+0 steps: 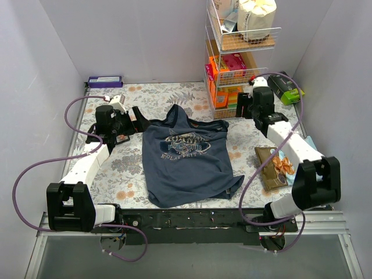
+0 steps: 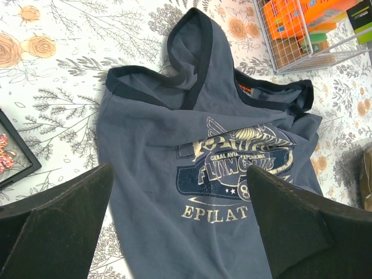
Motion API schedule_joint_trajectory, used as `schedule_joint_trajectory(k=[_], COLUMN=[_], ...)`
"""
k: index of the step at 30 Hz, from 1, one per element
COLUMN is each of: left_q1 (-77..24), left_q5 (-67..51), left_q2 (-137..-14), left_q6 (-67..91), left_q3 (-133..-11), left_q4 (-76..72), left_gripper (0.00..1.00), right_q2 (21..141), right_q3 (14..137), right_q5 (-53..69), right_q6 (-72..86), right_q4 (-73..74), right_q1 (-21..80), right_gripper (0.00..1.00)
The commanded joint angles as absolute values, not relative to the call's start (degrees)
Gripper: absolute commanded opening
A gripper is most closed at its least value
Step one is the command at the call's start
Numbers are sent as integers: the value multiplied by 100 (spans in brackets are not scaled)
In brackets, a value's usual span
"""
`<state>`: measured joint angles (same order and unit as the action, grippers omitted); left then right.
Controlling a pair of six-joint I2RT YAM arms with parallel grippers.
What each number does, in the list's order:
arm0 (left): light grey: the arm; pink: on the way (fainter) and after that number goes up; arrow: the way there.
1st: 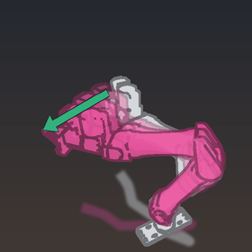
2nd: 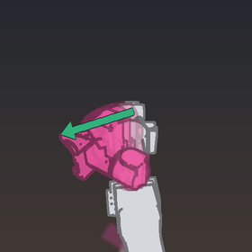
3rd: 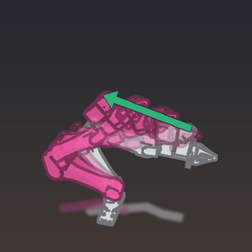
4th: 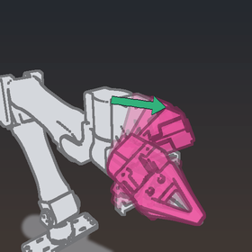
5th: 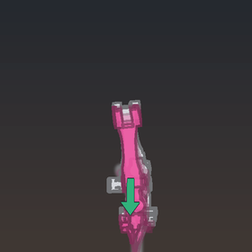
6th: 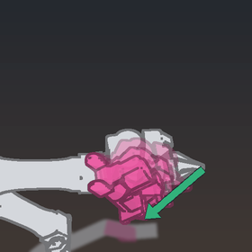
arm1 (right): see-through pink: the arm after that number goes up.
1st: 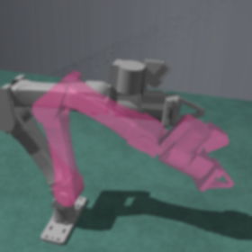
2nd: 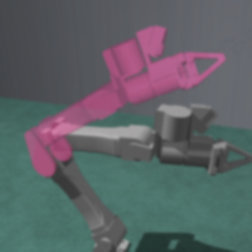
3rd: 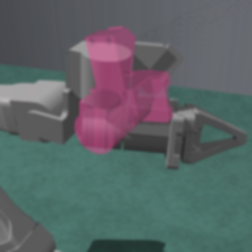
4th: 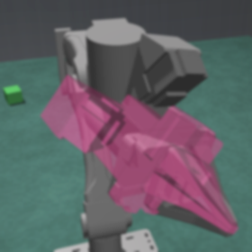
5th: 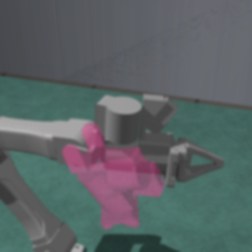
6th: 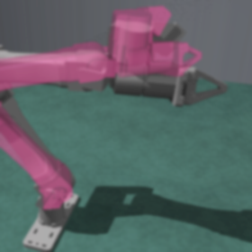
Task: Pin the brooch onto the clothing
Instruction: Flatten out the clothes at the center of the board.
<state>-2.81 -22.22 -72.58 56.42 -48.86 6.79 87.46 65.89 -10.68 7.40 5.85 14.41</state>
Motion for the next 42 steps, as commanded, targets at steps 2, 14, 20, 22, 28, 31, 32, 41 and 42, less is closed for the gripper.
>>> schedule_joint_trajectory(k=[2, 14, 20, 22, 28, 31, 32, 41, 42], left_q1=[-518, -597, -896, -931, -940, -940, -940, -940, -940], left_q5=[-1996, -1380, -1178, -1090, -1441, -1959, -2073, -2505, -2479], left_q2=[-7391, -8462, -9113, -9377, -10150, -10379, -10493, -10592, -10469], left_q6=[5599, 5467, 5291, 5238, 5256, 5300, 5317, 5511, 5580], left_q3=[-4851, -5044, -5238, -5317, -5616, -5669, -5678, -6073, -6212], left_q4=[913, 1731, 1925, 1951, 1942, 1864, 1837, 1424, 1311], left_gripper=[98, 98, 98, 98, 86, 74, 70, 0, 0], right_q2=[7630, 6978, 7452, 7715, 8436, 8735, 8797, 9413, 9413], right_q3=[6056, 4563, 4087, 4069, 4201, 4263, 4289, 4684, 4928], right_q5=[-782, 465, 1002, 1072, 1099, 1090, 1099, 1406, 1380], right_q6=[852, 1379, 1643, 1661, 1687, 1705, 1705, 1714, 1679], right_q4=[307, 256, -412, -615, -826, -870, -896, -1205, -995], right_q1=[1547, 1960, 1986, 1986, 1986, 1978, 1969, 1951, 1908], right_gripper=[75, 76, 75, 75, 74, 73, 72, 12, 5])
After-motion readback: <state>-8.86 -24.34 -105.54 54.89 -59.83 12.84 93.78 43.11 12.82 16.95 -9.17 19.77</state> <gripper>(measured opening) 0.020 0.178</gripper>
